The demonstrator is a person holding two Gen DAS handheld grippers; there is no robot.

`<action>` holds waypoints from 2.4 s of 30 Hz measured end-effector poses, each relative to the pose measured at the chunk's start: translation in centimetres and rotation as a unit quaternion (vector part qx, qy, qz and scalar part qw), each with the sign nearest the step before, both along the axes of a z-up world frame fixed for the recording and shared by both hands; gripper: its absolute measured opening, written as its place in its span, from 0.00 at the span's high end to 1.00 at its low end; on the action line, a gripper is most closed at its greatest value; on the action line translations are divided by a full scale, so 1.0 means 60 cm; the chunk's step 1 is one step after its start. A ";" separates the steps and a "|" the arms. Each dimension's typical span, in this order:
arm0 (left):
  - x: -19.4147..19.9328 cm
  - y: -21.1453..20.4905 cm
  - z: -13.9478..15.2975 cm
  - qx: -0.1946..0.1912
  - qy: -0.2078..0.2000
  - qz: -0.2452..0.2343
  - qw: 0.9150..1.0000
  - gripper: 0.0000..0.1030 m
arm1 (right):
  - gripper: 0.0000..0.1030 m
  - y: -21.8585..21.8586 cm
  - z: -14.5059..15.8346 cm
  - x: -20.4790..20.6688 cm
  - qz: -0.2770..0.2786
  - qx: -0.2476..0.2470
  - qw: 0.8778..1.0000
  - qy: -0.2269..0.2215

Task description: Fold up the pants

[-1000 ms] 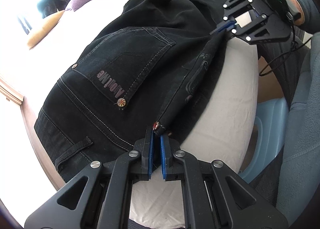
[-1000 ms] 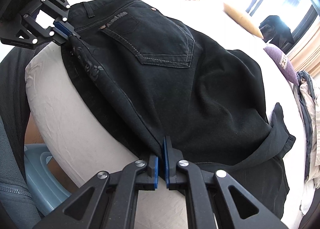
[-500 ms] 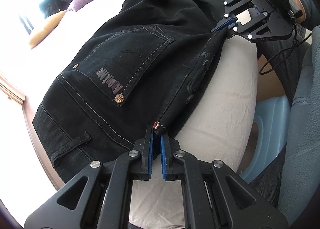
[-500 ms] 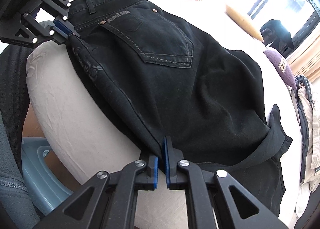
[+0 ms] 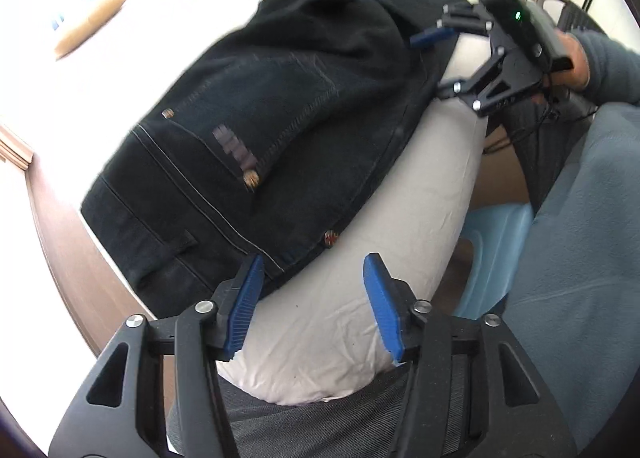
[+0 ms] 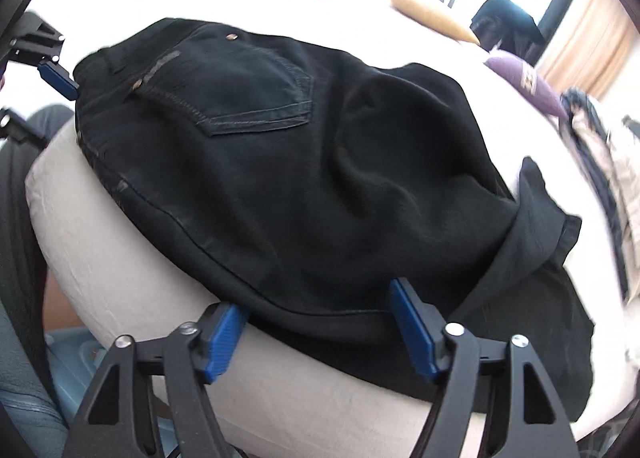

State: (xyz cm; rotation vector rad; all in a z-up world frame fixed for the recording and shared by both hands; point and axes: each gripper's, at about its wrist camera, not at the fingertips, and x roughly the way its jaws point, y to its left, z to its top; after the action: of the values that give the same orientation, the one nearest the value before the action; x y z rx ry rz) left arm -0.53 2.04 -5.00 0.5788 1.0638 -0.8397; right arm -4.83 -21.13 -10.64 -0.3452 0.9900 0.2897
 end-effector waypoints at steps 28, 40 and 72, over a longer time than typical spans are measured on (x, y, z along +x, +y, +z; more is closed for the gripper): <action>0.178 -0.350 -0.091 -0.081 0.029 0.084 0.993 0.69 | 0.33 -0.376 0.159 0.180 -0.283 0.184 0.939 -0.069; 0.200 -0.343 -0.140 -0.117 0.070 0.120 0.983 0.69 | 0.35 -0.364 0.030 0.463 -0.315 0.068 0.946 0.024; 0.240 -0.296 -0.130 -0.162 0.114 0.169 0.965 0.69 | 0.85 -0.629 0.211 0.225 -0.429 0.270 0.847 -0.158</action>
State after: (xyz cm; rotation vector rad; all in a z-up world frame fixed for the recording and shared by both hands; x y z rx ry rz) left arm 13.84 -15.69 -12.80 0.0191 1.1632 -0.7667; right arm 8.67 -58.89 2.04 0.5632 0.6145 -0.3085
